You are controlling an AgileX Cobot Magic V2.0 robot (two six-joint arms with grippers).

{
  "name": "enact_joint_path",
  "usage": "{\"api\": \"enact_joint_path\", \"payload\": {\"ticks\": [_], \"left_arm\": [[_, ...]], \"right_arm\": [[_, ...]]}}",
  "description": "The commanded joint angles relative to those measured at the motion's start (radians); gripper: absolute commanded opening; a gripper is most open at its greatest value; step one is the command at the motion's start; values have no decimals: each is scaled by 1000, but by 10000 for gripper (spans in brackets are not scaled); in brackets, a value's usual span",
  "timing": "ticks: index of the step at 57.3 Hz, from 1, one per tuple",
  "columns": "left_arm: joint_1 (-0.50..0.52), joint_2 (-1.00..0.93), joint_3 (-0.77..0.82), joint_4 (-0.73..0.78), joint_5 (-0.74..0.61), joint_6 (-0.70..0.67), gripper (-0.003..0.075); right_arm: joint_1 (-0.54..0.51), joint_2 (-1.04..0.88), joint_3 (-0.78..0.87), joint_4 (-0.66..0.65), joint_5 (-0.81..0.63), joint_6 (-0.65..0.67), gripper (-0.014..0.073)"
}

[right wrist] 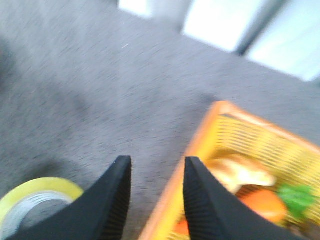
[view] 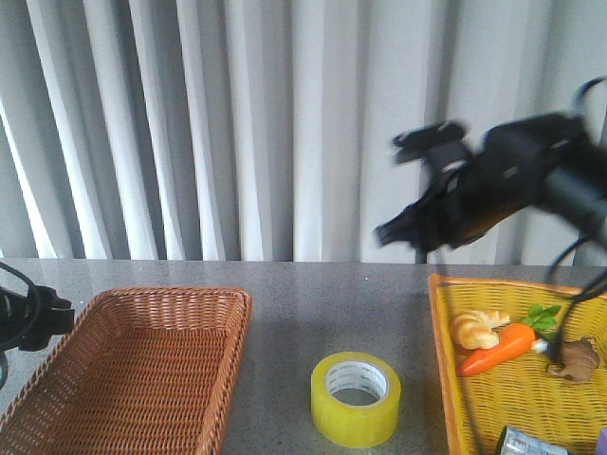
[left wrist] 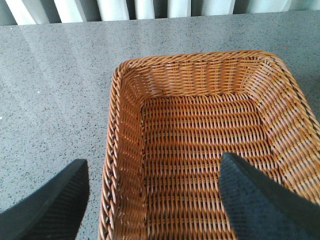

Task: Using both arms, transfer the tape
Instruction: 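Raise the right gripper away from the tape roll, then reach the left gripper over to the tape roll and grasp its rim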

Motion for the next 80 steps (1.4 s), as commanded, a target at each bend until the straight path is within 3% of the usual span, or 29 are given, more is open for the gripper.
{"api": "enact_joint_path", "payload": {"ticks": [1, 11, 19, 27, 46, 55, 64, 80], "left_arm": [[-21, -30, -34, -9, -71, -1, 514], [-80, -30, -34, -9, -81, 23, 514], [-151, -26, -73, -9, -93, 44, 514], [-241, -7, -214, -9, -76, 44, 514], [-427, 327, -714, -11, 261, 88, 514], [-472, 528, -892, -67, 349, 86, 514], [-474, 677, -989, -172, 394, 85, 514], [-474, 803, -1010, -155, 400, 66, 513]], "right_arm": [[-85, -107, -26, 5, 4, 0, 166], [-245, -196, 40, 88, 42, -57, -16], [-356, -273, 165, 123, -37, -53, -8], [-424, -310, 241, 122, -37, -23, -8], [-440, -307, 244, 117, 4, -23, -8], [-440, -307, 244, 117, 4, -23, -8], [-440, -307, 244, 117, 4, -23, -8], [-440, -307, 244, 117, 2, -23, -8]]}}
